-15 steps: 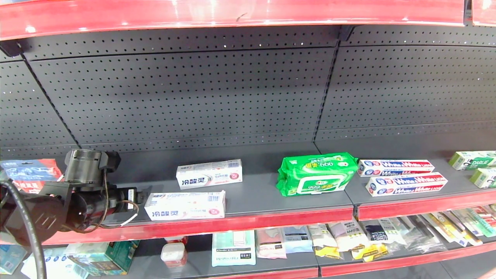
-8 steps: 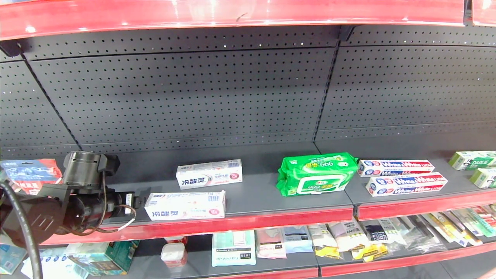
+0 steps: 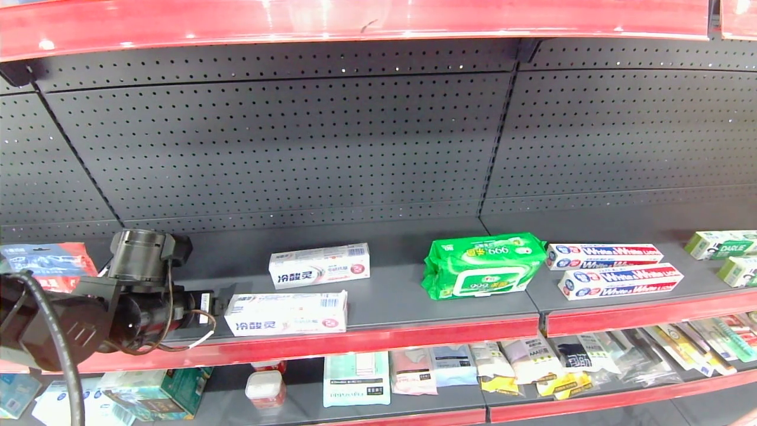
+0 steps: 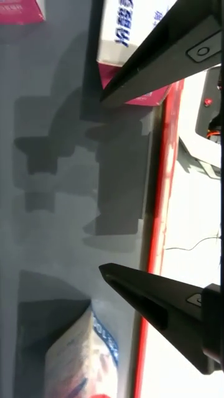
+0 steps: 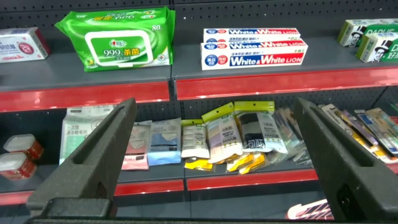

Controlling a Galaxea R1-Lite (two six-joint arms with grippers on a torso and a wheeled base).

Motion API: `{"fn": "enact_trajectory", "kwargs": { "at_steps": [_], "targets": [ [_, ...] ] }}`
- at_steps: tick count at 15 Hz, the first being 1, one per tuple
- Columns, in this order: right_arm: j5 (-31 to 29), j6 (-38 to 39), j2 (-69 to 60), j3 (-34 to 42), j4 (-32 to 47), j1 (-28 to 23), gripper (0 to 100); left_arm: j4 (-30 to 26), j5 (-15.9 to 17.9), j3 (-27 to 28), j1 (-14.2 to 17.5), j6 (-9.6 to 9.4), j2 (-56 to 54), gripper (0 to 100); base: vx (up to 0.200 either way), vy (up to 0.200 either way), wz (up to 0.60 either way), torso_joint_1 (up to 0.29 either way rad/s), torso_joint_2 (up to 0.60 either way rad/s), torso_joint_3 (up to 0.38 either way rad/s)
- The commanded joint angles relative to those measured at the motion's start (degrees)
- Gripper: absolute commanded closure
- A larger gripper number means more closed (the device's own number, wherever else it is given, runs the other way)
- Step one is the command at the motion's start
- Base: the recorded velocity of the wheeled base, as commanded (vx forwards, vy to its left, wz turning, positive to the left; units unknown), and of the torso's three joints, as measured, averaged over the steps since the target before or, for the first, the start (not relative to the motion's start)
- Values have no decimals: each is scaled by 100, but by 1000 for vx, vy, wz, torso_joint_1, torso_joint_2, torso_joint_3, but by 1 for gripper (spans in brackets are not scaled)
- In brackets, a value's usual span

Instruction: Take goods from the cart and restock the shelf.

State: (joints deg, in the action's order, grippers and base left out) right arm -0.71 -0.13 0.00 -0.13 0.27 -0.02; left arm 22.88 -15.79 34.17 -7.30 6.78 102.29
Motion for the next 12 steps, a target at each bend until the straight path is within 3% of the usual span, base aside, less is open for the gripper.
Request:
{"fn": "enact_trajectory", "kwargs": {
  "at_steps": [1,12],
  "targets": [
    [0,-4,9,5,0,2,0,-3,-3,20,-52,8,36,0,0,0,0,0,0,0],
    [0,-4,9,-4,0,-6,0,23,-21,178,-157,8,133,0,0,0,0,0,0,0]
  ]
}}
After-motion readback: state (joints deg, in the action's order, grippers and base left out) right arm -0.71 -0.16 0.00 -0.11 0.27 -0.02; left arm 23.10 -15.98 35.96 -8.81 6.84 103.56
